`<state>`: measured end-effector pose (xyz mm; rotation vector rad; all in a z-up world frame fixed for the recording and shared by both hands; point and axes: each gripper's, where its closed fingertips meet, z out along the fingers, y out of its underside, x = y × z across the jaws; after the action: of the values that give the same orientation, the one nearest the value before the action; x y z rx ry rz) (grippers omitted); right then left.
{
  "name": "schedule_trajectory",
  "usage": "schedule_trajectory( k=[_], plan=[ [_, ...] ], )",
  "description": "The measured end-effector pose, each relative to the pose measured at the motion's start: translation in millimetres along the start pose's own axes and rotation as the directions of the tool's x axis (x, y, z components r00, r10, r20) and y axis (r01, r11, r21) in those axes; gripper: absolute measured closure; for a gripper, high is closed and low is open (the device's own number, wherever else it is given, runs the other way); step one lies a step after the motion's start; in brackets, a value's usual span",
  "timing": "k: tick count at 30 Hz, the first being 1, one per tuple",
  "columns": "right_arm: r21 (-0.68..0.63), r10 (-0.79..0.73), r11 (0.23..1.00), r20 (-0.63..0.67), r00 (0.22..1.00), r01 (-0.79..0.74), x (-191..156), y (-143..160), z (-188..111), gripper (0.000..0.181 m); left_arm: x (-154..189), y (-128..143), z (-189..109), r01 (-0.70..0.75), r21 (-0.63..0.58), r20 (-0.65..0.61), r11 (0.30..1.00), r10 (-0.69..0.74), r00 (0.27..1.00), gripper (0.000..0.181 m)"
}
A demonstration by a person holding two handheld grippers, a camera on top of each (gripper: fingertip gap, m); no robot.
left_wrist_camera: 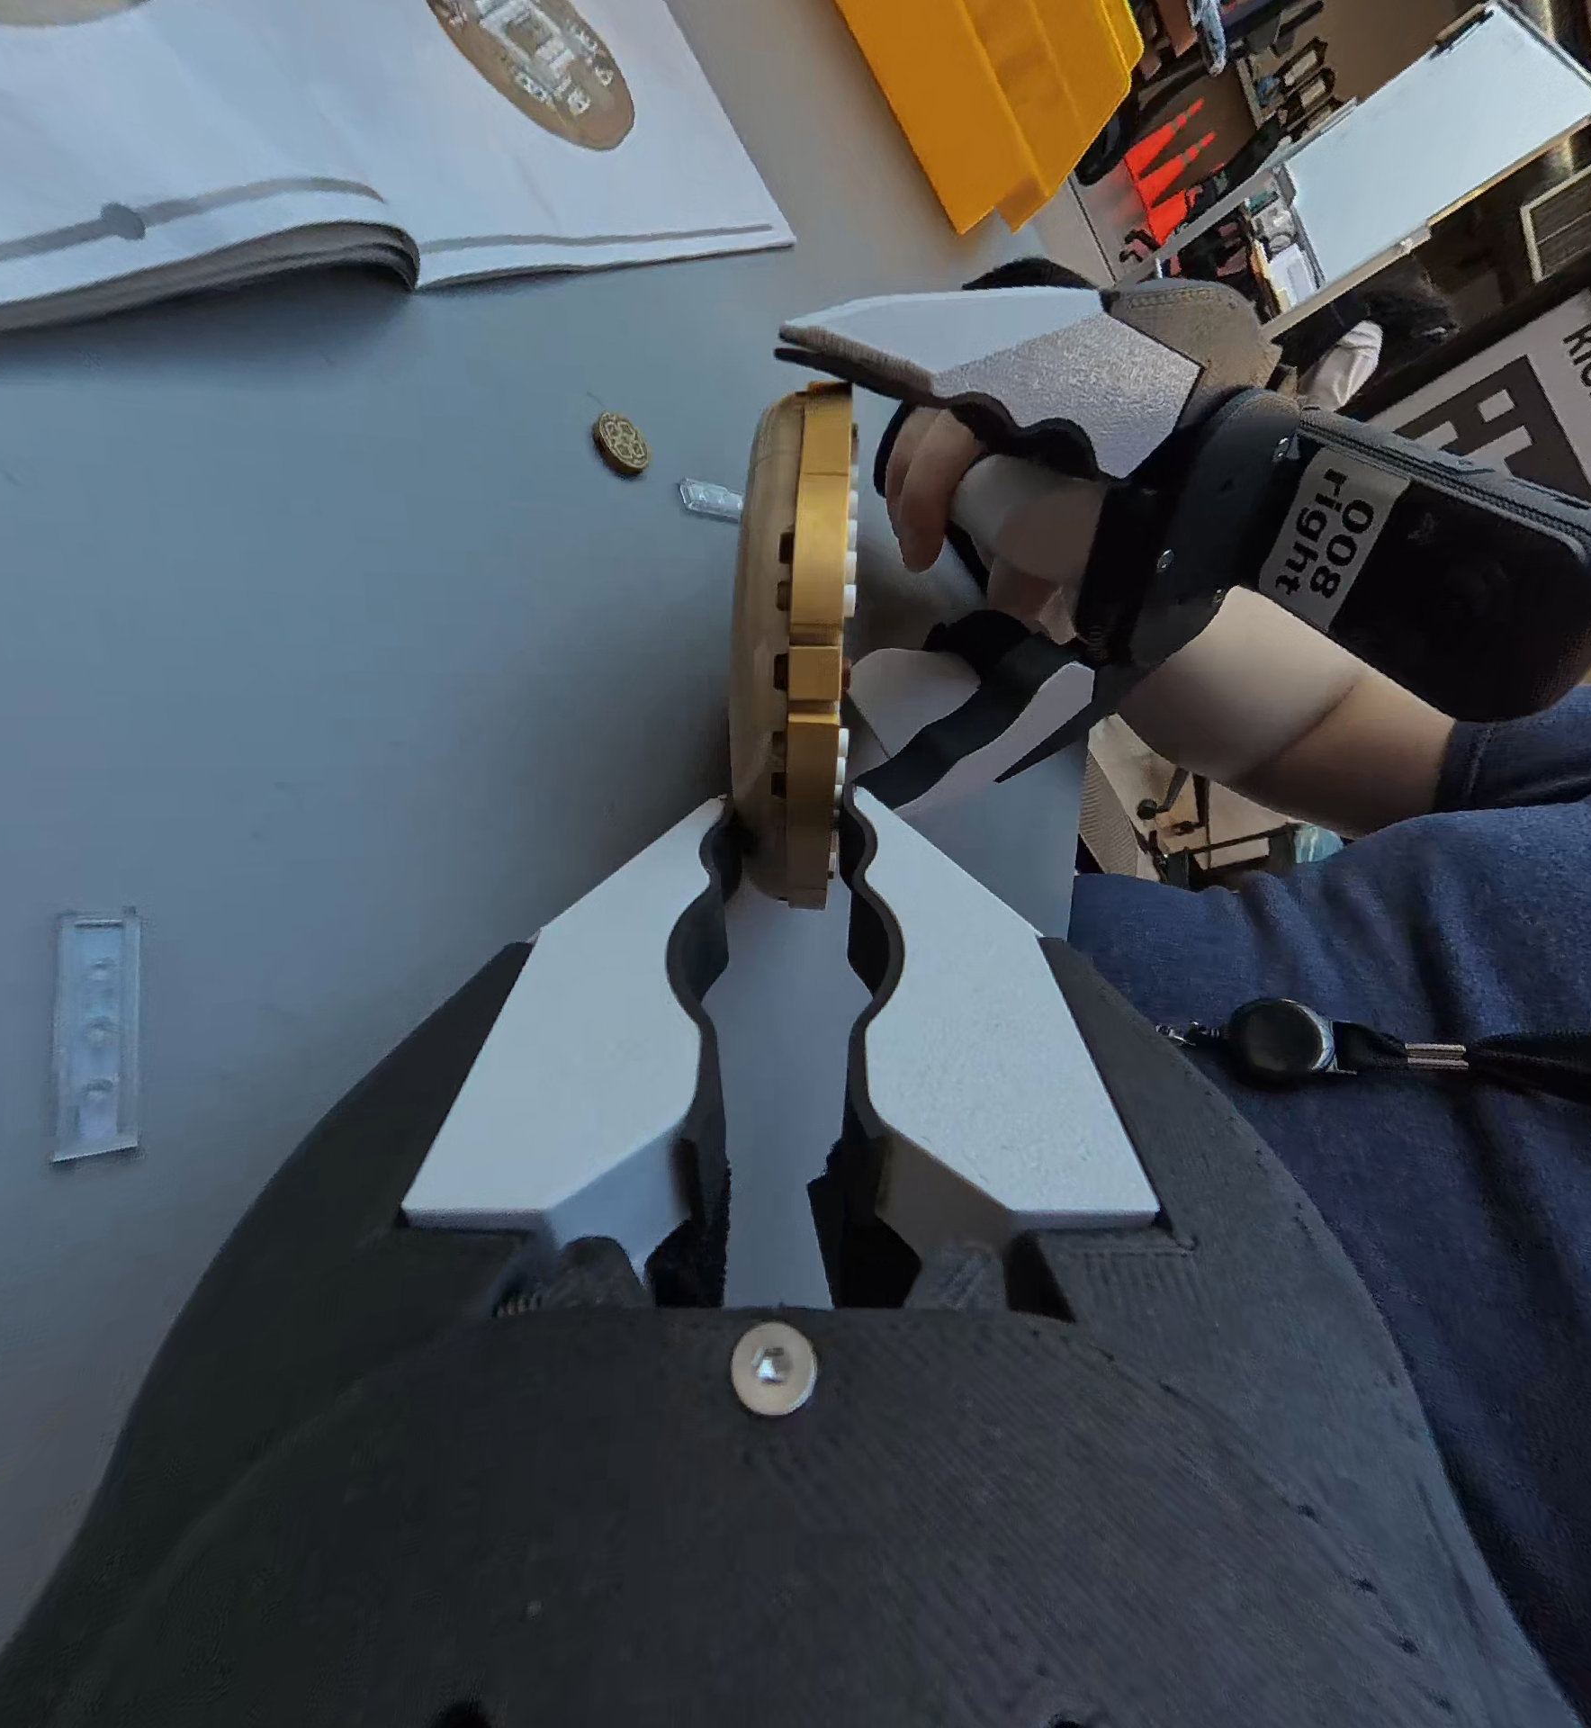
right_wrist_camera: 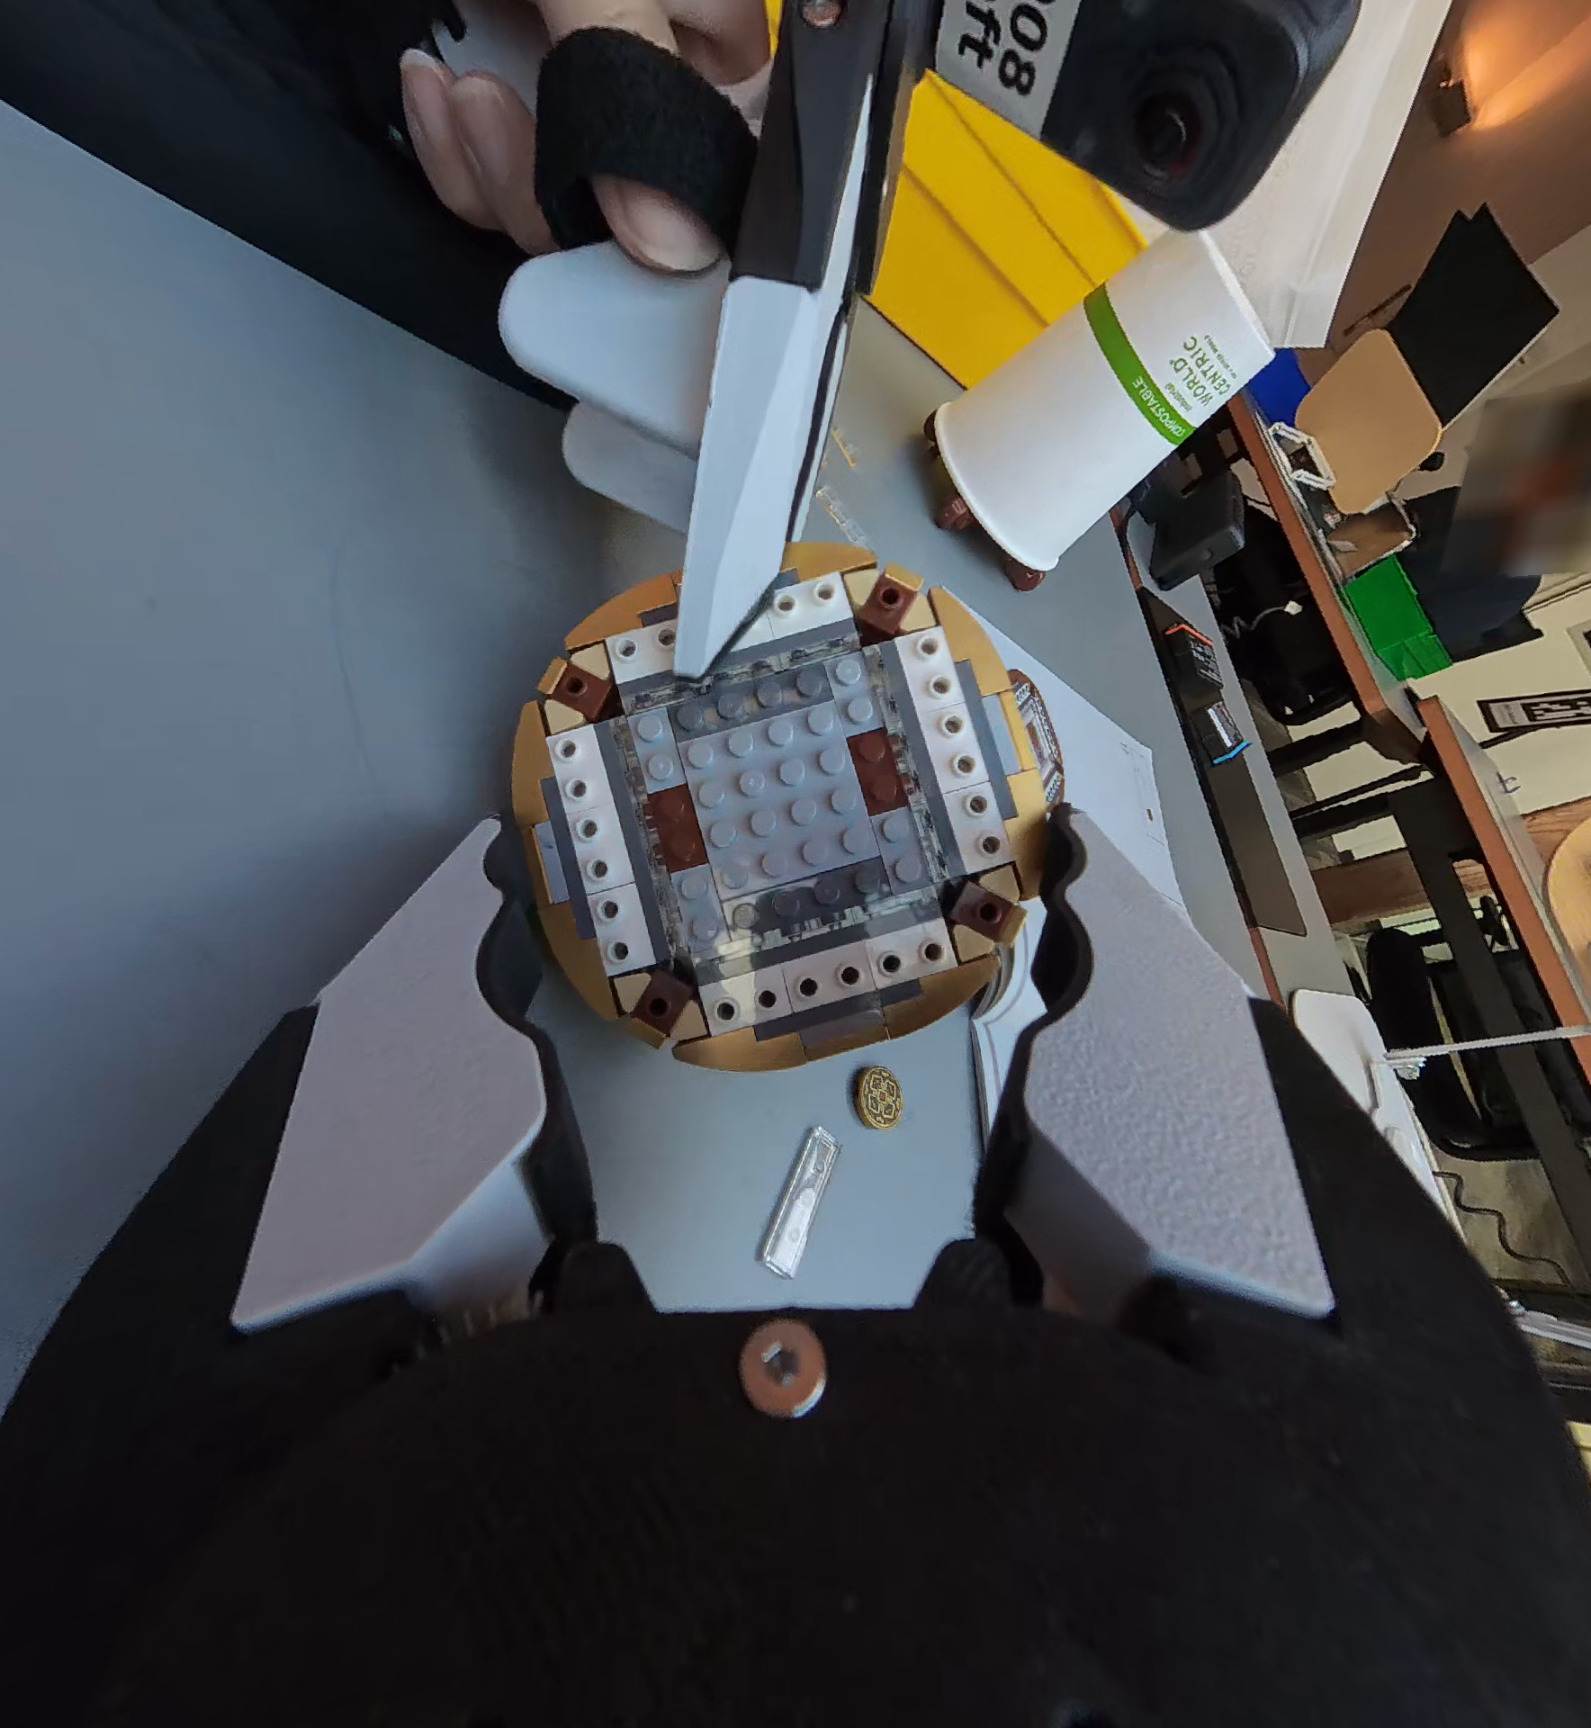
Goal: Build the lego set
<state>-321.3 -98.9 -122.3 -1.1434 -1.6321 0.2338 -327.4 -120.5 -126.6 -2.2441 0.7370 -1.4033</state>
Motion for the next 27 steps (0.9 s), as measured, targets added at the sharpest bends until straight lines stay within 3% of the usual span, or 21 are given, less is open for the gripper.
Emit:
schedule_trajectory(
  k=[5, 7, 9, 10, 11, 13, 17, 21, 24, 27],
  plan=[
    [0.061, 0.12, 0.991, 0.046, 0.992, -0.122, 2, -9, -7, 0.078, 11, -6, -11, -0.052, 0.083, 0.025, 0.995, 0.05, 0.998, 0.163],
    [0.098, 0.242, 0.963, 0.103, 0.965, -0.252, 2, -14, -13, 0.076, 20, -6, -16, -0.02, 0.116, -0.03, 0.993, 0.024, 0.999, 0.163],
    [0.145, 0.411, 0.888, 0.173, 0.895, -0.436, 8, -21, -21, 0.076, 30, -6, -21, 0.015, 0.149, -0.096, 0.989, -0.001, 0.995, 0.163],
    [0.168, 0.498, 0.829, 0.216, 0.84, -0.534, 13, -25, -25, 0.078, 34, -4, -23, 0.021, 0.158, -0.116, 0.987, -0.002, 0.993, 0.163],
    [0.165, 0.576, 0.758, 0.285, 0.766, -0.631, 14, -28, -29, 0.09, 36, -3, -24, 0.023, 0.166, -0.122, 0.986, -0.003, 0.993, 0.163],
    [0.1, 0.698, 0.605, 0.409, 0.587, -0.79, 14, -33, -34, 0.103, 42, 0, -25, 0.009, 0.184, -0.118, 0.983, 0.013, 0.993, 0.163],
    [-0.023, 0.779, 0.333, 0.571, 0.261, -0.943, 7, -46, -45, 0.122, 64, 0, -28, -0.01, 0.238, -0.147, 0.971, 0.046, 0.988, 0.164],
    [-0.153, 0.711, 0.185, 0.703, 0.025, -0.971, -8, -64, -61, 0.16, 82, 1, -29, -0.001, 0.285, -0.169, 0.958, 0.051, 0.984, 0.163],
    [-0.228, 0.687, 0.111, 0.721, -0.091, -0.967, -12, -68, -66, 0.162, 87, 4, -29, 0.03, 0.293, -0.187, 0.956, 0.027, 0.982, 0.163],
    [-0.276, 0.66, -0.003, 0.721, -0.209, -0.961, -5, -68, -65, 0.163, 94, 1, -33, 0.144, 0.315, -0.315, 0.938, -0.04, 0.948, 0.152]
  ],
)
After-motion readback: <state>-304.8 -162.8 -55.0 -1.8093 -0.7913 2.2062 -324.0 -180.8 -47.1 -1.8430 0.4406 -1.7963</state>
